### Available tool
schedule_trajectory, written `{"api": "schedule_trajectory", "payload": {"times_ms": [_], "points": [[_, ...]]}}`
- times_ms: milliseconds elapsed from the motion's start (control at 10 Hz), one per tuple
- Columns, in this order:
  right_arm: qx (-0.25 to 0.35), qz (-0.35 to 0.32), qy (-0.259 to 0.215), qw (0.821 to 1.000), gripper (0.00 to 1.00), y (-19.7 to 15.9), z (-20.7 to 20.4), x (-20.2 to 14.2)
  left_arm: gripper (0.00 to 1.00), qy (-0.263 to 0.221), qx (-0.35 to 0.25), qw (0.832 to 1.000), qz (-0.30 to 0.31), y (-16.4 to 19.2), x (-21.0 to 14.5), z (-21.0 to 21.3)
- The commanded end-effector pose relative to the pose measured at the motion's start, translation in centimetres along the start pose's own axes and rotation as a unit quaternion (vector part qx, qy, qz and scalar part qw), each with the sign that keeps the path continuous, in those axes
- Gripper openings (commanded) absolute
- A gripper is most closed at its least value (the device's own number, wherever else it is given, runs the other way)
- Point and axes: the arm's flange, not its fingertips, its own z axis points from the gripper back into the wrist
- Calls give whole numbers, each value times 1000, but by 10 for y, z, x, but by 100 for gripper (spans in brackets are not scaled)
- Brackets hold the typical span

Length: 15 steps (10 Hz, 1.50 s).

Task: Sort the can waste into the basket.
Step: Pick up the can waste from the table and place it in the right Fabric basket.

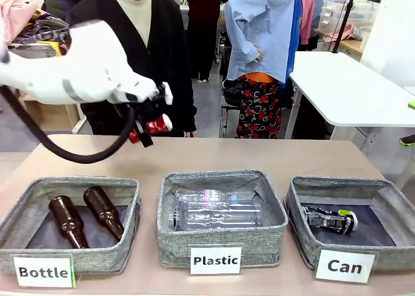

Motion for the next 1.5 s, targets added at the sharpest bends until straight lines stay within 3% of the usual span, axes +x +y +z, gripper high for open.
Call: {"api": "schedule_trajectory", "payload": {"times_ms": [0, 300, 400, 500, 700, 800, 900, 1000, 1200, 1400], "points": [[-1, 8, 6, 1000, 100, 2, 2, -1, 0, -12, -35, 998, -53, -53, -43, 48], [-1, 8, 6, 1000, 100, 2, 2, -1, 0, 17, -46, 992, -117, -126, -98, 62], [-1, 8, 6, 1000, 100, 2, 2, -1, 0, 39, -52, 993, -95, -120, -110, 55], [-1, 8, 6, 1000, 100, 2, 2, -1, 0, 12, -56, 994, -95, -106, -76, 63], [-1, 8, 6, 1000, 100, 2, 2, -1, 0, 12, -56, 994, -95, -106, -76, 63], [0, 0, 0, 1000, 100, 0, 0, 0, 0, 18, -64, 993, -99, -123, -94, 60], [-39, 25, 2, 999, 100, 30, 8, -18, 0, -31, -87, 988, -122, -130, -58, 40], [-98, 10, -13, 995, 100, 47, 9, -27, 0, -87, -78, 987, -106, -145, -11, 29], [-187, -22, -49, 981, 100, 57, 24, -52, 0, -94, -115, 975, -168, -186, 104, 21], [-223, -22, -87, 971, 100, 46, 56, -87, 0, -90, -119, 975, -165, -219, 208, 12]]}}
